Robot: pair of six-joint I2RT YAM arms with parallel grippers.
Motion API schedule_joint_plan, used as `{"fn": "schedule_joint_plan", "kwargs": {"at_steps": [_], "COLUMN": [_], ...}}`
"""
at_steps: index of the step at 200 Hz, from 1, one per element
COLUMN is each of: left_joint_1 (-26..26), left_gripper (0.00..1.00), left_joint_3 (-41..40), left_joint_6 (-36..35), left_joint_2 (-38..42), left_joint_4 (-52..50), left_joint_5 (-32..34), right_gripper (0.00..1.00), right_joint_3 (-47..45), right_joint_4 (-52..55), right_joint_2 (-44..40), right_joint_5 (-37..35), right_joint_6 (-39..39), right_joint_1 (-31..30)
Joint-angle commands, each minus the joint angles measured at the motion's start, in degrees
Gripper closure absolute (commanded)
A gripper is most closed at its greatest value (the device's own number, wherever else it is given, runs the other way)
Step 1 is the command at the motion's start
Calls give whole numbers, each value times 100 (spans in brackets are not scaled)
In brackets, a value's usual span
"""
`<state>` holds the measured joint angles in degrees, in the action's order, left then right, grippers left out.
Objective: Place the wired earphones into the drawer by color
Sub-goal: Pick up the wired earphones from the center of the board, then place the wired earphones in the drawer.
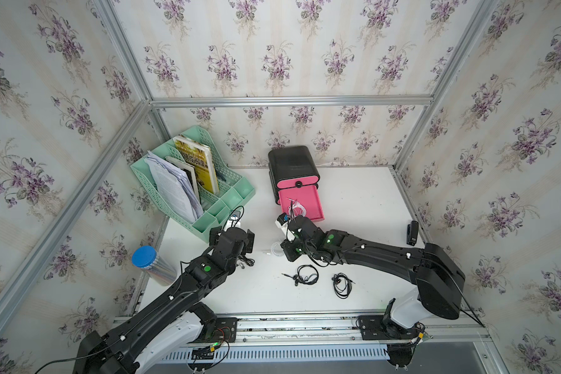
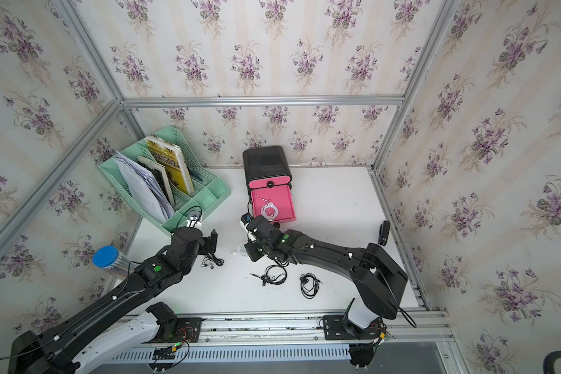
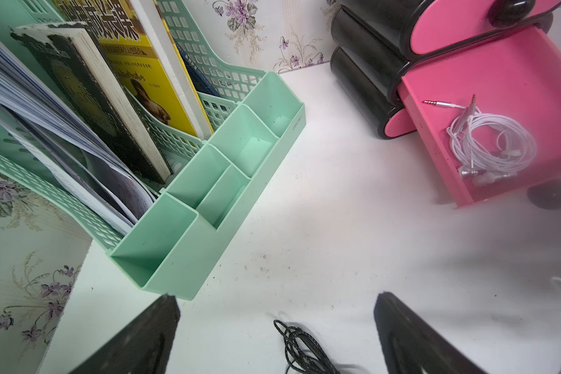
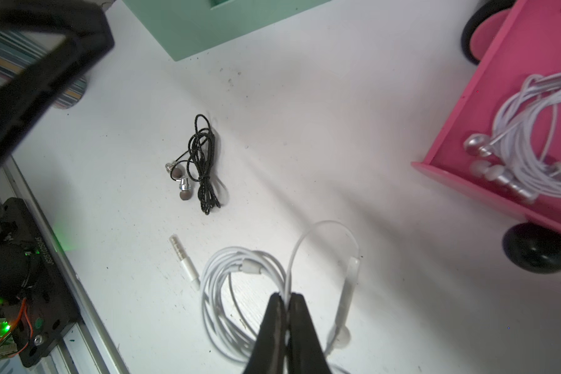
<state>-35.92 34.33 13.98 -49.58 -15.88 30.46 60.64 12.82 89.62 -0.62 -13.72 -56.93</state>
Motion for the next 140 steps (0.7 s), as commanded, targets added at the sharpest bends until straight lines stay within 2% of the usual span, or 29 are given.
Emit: {"fn": "schedule_joint_plan", "kwargs": {"at_steps": [1, 33, 74, 140], "left_joint_1": [11, 7, 15, 6], "left_gripper": [1, 1, 1, 1], "left_joint_3": [6, -5, -5, -5], "left_joint_6": [17, 13, 17, 17], "left_joint_2": [-16, -16, -16, -36], "left_joint_4": [41, 52, 55, 67], "left_joint_5": [74, 74, 66, 48], "right_gripper": [100, 100, 100, 100], "right_joint_3": [81, 167, 247, 289], "right_joint_4": [54, 16, -121, -537], "right_joint_2": [-181, -387, -483, -390], "right_joint_5": [-421, -596, -666, -358], "right_joint_6": [33, 97, 193, 325], "right_joint_1": [24, 184, 693, 1636]}}
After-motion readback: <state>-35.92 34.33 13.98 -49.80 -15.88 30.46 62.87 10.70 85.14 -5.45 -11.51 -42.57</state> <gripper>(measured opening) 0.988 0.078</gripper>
